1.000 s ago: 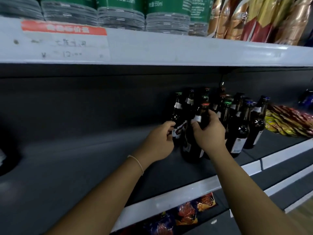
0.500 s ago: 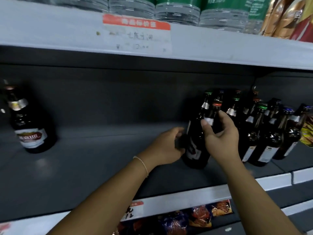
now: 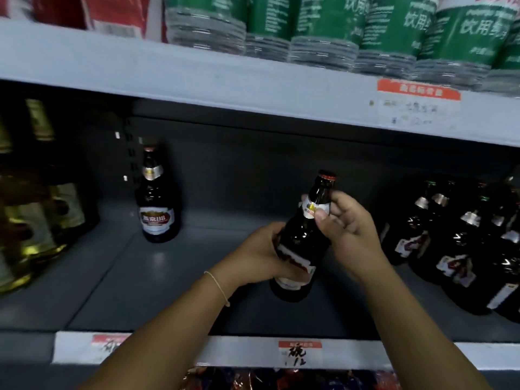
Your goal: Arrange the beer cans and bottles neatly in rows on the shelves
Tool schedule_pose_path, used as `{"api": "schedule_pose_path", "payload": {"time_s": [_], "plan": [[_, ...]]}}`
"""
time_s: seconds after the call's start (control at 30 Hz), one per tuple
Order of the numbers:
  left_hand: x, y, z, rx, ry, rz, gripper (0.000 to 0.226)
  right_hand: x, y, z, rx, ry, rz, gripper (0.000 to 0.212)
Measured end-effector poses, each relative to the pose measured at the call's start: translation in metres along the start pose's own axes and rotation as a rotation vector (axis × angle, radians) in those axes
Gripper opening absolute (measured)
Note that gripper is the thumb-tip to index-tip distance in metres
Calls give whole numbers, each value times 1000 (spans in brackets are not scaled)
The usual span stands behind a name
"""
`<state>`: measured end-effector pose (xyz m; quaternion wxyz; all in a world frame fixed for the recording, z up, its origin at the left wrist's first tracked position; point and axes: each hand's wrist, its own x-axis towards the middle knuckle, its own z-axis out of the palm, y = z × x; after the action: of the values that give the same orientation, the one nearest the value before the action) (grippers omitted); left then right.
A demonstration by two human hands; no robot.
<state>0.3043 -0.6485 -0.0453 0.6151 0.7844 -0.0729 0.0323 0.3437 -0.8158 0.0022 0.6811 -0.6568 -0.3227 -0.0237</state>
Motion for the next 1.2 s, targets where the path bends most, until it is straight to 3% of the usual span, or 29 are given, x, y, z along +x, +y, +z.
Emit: {"api": "schedule_pose_path", "payload": {"time_s": [0.2,0.4,0.47,0.6,1.2], "plan": [[-39,-12,-57,38,202,16,74,16,-2,73,10,-67,41,38],[-81,-22,-114,83,387,-9,72,20,-1,146,-131,-94,48,21],[-93,-25,-131,77,427,-14,67,18,5,168,-152,-105,73,27],[-114,-30,-161,82,482,-16,55,15,14,208,-142,-128,85,33],[-129,-71,-211,185,614,-31,66,25,43,281,-170,-82,131,28]]}}
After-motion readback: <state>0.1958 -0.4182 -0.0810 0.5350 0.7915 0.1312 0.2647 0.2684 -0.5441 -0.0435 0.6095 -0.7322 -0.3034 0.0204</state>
